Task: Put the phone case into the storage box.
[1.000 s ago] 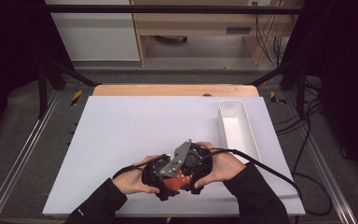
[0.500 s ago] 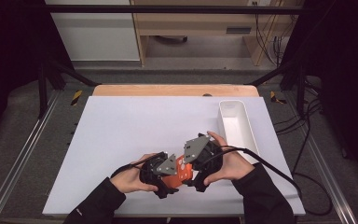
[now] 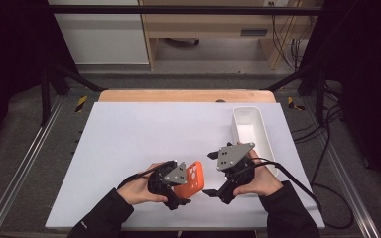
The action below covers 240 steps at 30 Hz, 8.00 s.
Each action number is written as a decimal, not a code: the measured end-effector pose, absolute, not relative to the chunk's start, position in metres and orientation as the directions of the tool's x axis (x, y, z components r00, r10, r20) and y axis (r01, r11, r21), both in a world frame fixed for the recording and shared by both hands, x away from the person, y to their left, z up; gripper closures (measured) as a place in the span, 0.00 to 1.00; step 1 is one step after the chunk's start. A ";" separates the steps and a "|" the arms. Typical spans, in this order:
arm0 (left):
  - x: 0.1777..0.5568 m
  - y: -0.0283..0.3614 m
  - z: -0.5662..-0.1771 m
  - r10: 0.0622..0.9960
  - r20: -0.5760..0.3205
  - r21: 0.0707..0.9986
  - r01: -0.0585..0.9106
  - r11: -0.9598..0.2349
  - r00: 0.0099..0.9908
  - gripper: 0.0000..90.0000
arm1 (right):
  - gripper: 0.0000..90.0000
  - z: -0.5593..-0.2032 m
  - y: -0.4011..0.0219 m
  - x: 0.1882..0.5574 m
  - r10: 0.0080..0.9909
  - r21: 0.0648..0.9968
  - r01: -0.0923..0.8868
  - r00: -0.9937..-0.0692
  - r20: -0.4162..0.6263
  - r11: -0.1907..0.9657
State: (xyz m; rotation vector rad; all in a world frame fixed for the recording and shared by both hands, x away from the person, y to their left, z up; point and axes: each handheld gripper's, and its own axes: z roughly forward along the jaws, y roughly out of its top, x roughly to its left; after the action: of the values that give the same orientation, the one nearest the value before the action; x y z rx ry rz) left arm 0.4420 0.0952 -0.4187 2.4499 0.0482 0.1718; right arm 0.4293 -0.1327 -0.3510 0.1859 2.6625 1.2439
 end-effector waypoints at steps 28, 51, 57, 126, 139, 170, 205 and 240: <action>0.442 0.099 -0.418 0.042 0.039 0.759 -0.002 -0.652 0.998 0.17 | 0.01 -0.369 -0.142 0.427 0.217 0.860 0.058 -0.974 -0.063 0.507; 0.443 0.095 -0.415 0.026 0.000 0.812 0.015 -0.583 1.000 0.17 | 0.02 -0.372 -0.136 0.425 0.193 0.873 0.062 -0.980 -0.037 0.483; 0.443 0.092 -0.415 0.022 -0.002 0.808 0.015 -0.589 1.000 0.17 | 0.03 -0.372 -0.135 0.425 0.180 0.882 0.063 -0.983 -0.025 0.468; 0.435 0.082 -0.421 -0.009 -0.026 0.795 0.015 -0.606 1.000 0.11 | 0.18 -0.379 -0.129 0.428 0.088 0.896 0.070 -0.996 0.035 0.438; 0.437 0.092 -0.416 0.051 -0.026 0.818 0.051 -0.573 0.998 0.01 | 0.18 -0.372 -0.136 0.430 0.134 0.893 0.074 -0.991 0.016 0.443; 0.448 0.152 -0.413 0.284 0.005 0.871 0.135 -0.472 0.959 0.00 | 0.18 -0.359 -0.161 0.433 0.275 0.907 0.112 -0.961 -0.005 0.405; 0.457 0.223 -0.420 0.597 0.007 0.896 0.260 -0.360 0.802 0.00 | 0.18 -0.330 -0.187 0.438 0.508 0.922 0.162 -0.860 -0.044 0.353; 0.453 0.274 -0.440 0.735 0.014 0.909 0.297 -0.292 0.678 0.00 | 0.18 -0.289 -0.207 0.472 0.742 0.916 0.267 -0.669 -0.048 0.300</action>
State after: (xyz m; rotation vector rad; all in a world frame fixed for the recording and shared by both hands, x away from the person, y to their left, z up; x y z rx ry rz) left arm 0.4526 0.2741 -0.4396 1.8739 0.8110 0.5393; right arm 0.4717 -0.2070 -0.2885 0.8970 2.1044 1.3472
